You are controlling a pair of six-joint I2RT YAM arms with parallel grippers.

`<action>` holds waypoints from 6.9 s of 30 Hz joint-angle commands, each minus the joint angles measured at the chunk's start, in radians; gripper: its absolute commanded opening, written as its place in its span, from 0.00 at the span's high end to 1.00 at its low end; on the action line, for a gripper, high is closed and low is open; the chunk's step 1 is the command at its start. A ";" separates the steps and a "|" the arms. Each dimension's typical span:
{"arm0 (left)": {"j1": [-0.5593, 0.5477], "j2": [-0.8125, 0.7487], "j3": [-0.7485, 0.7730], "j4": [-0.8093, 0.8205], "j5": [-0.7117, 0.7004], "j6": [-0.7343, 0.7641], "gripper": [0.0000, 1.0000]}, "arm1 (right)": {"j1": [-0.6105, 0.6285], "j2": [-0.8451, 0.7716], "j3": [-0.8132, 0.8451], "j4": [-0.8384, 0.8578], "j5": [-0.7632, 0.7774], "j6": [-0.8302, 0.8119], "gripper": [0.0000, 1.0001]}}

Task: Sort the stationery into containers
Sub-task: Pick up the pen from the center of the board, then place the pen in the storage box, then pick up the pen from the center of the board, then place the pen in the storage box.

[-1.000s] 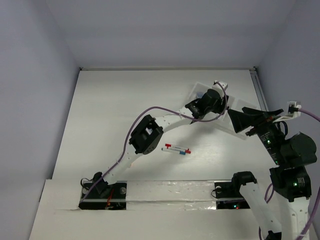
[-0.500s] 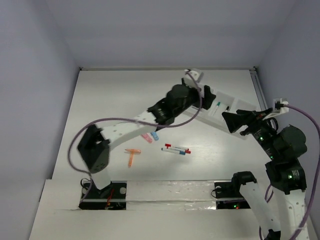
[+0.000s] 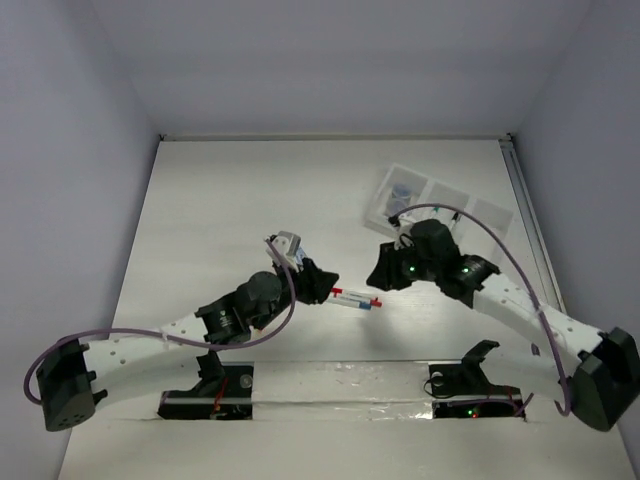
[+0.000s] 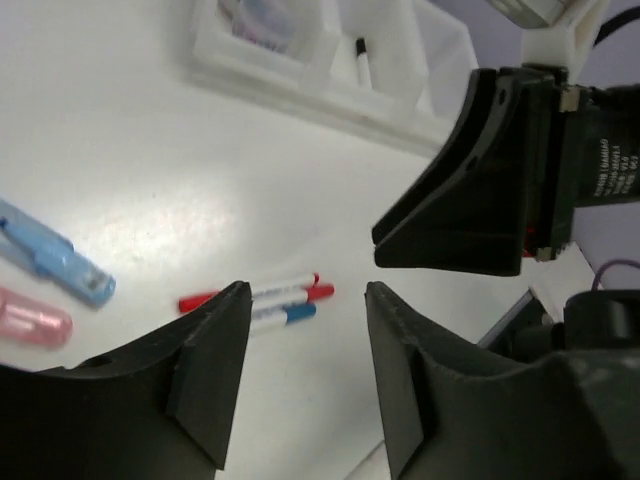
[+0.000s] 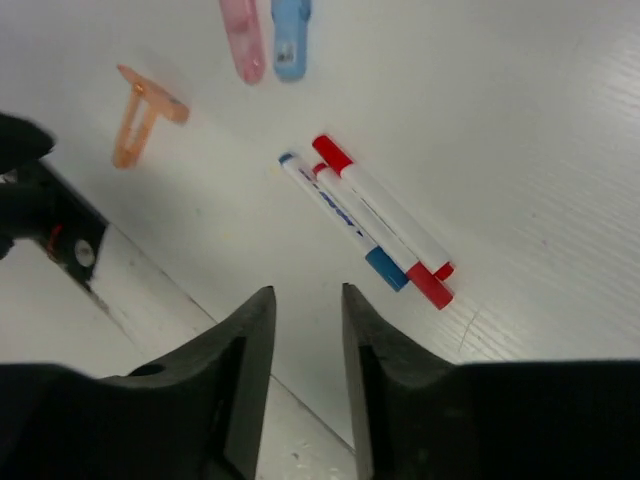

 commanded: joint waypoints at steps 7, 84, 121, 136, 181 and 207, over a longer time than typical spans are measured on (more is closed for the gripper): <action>-0.117 -0.197 -0.162 -0.120 -0.126 -0.247 0.60 | 0.133 0.366 0.120 0.051 0.253 -0.139 0.49; -0.231 0.117 -0.188 -0.024 -0.200 -0.384 0.59 | 0.227 0.688 0.284 0.010 0.463 -0.157 0.92; -0.249 0.392 0.125 -0.120 -0.163 -0.017 0.66 | -0.460 0.479 0.313 0.244 0.528 -0.082 0.92; -0.249 0.603 0.280 -0.226 -0.134 0.268 0.66 | -0.470 0.224 0.170 0.287 0.316 -0.003 0.47; -0.151 0.694 0.295 -0.131 0.285 0.393 1.00 | -0.470 -0.105 0.053 0.194 0.112 -0.009 0.46; 0.078 1.261 1.275 -0.139 0.393 0.302 1.00 | -0.470 -0.505 0.186 0.033 -0.004 0.073 0.39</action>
